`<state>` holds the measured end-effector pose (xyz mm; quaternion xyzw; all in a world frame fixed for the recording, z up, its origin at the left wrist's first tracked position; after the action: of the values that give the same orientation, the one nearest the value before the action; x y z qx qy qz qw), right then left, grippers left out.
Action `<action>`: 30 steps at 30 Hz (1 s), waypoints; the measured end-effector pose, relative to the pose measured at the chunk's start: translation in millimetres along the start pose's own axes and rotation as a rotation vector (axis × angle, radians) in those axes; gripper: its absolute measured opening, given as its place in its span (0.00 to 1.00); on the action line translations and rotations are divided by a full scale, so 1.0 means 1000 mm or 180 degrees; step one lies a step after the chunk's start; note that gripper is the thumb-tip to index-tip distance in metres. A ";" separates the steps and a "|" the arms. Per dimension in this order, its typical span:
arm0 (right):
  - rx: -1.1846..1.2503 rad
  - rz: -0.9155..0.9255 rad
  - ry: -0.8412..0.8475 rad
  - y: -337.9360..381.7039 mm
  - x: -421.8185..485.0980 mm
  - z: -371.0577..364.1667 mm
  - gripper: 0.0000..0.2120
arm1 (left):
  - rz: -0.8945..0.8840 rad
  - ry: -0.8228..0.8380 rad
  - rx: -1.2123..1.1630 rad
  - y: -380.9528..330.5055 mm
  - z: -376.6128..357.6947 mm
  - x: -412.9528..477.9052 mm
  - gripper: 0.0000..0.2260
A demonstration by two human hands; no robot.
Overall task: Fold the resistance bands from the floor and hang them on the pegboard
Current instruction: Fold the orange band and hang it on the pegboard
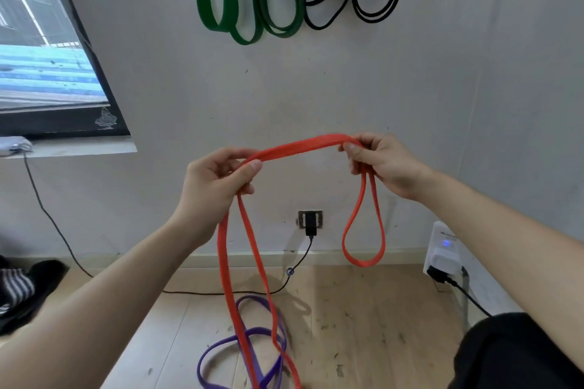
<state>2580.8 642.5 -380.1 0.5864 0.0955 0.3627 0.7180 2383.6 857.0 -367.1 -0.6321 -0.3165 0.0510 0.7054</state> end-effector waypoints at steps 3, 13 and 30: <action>-0.0472 -0.0204 0.0522 -0.013 -0.005 -0.001 0.04 | 0.0169 -0.0157 -0.0314 -0.005 0.002 0.000 0.06; -0.0653 -0.0534 0.1738 -0.021 -0.021 -0.028 0.03 | 0.0812 -0.0315 -0.0395 -0.003 0.006 0.001 0.08; -0.0913 -0.0501 0.1791 -0.013 -0.023 -0.046 0.10 | 0.1887 0.0224 -0.1161 -0.001 0.001 -0.008 0.08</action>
<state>2543.5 663.2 -412.3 0.3467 0.2832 0.4637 0.7646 2376.3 853.3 -369.3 -0.8135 -0.0986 0.1745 0.5459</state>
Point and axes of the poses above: each hand's wrist, its own x-axis towards the middle knuckle, its own z-axis out of the back of the hand, y = z × x, the point moved 3 cm from there along x, towards the middle knuckle, and after that the axes turned 9 degrees about -x, right-handed, at the moved point
